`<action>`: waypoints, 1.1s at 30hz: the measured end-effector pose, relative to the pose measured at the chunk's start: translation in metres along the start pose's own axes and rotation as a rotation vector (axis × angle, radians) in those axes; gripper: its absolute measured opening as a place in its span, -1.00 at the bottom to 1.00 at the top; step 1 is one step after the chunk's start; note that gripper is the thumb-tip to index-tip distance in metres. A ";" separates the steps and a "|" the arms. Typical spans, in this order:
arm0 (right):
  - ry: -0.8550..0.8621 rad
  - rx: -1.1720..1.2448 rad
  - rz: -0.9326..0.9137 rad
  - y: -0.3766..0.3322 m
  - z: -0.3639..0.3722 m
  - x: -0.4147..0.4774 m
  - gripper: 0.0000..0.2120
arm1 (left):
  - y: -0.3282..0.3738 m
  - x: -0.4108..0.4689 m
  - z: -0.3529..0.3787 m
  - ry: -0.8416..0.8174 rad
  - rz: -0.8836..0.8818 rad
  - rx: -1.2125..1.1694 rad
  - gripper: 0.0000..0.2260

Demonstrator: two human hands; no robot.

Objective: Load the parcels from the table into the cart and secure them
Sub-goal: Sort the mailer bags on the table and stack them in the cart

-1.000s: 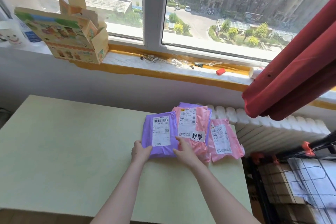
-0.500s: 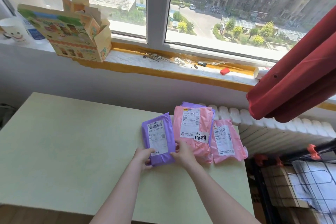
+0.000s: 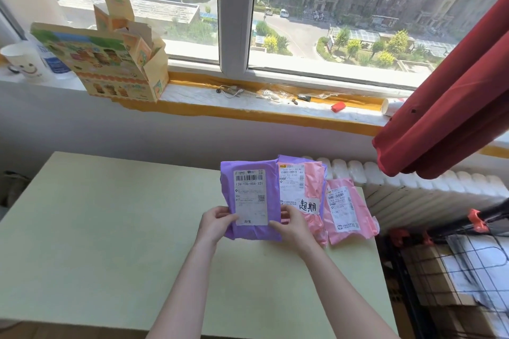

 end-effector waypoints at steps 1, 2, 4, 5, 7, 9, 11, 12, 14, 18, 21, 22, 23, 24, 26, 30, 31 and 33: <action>0.011 0.034 -0.015 -0.003 -0.004 -0.002 -0.78 | 0.006 -0.002 -0.001 -0.004 0.027 0.004 -0.89; 0.028 0.065 -0.029 -0.008 -0.008 -0.004 -0.79 | 0.011 -0.003 -0.001 -0.018 0.049 0.011 -0.90; 0.073 0.118 -0.050 -0.016 -0.020 -0.011 -0.80 | 0.022 -0.006 0.002 -0.058 0.100 0.003 -0.91; 0.092 0.143 -0.059 -0.020 -0.025 -0.015 -0.81 | 0.028 -0.009 0.005 -0.079 0.125 -0.005 -0.90; 0.124 0.193 -0.062 -0.026 -0.036 -0.024 -0.83 | 0.039 -0.015 0.009 -0.109 0.172 -0.014 -0.87; 0.170 0.222 -0.069 -0.030 -0.048 -0.031 -0.82 | 0.048 -0.020 0.016 -0.147 0.202 -0.018 -0.86; 0.220 0.246 -0.089 -0.036 -0.060 -0.040 -0.80 | 0.055 -0.027 0.024 -0.202 0.212 -0.025 -0.79; 0.245 0.267 -0.093 -0.039 -0.067 -0.045 -0.80 | 0.058 -0.030 0.029 -0.230 0.214 -0.030 -0.73; 0.300 0.323 -0.090 -0.043 -0.079 -0.057 -0.77 | 0.063 -0.037 0.038 -0.275 0.217 -0.031 -0.66; 0.374 0.381 -0.082 -0.044 -0.103 -0.081 -0.80 | 0.074 -0.056 0.060 -0.362 0.244 -0.049 -0.64; 0.429 0.384 -0.073 -0.041 -0.119 -0.095 -0.83 | 0.081 -0.068 0.076 -0.409 0.262 -0.049 -0.65; 0.461 0.394 -0.066 -0.038 -0.126 -0.100 -0.83 | 0.083 -0.072 0.082 -0.424 0.267 -0.043 -0.66; 0.493 0.407 -0.056 -0.034 -0.133 -0.105 -0.83 | 0.084 -0.075 0.090 -0.438 0.270 -0.038 -0.67; 0.523 0.422 -0.044 -0.028 -0.138 -0.109 -0.84 | 0.085 -0.077 0.097 -0.453 0.270 -0.030 -0.68; 0.588 0.459 -0.010 -0.016 -0.150 -0.120 -0.90 | 0.085 -0.082 0.112 -0.480 0.267 -0.012 -0.64; 0.656 0.493 0.008 -0.001 -0.170 -0.144 -0.91 | 0.075 -0.092 0.143 -0.518 0.245 0.031 -0.62; 0.667 0.495 0.007 0.002 -0.174 -0.150 -0.91 | 0.071 -0.096 0.152 -0.531 0.234 0.036 -0.64; 0.693 0.494 0.006 0.010 -0.185 -0.165 -0.92 | 0.063 -0.105 0.170 -0.557 0.219 0.056 -0.68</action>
Point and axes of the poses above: each hand's wrist, its own x-axis towards the middle knuckle, its own z-axis out of the palm, y = z × x, the point moved 9 cm from there along x, towards the middle knuckle, and after that the axes turned 8 degrees about -z, right-handed, at the moved point
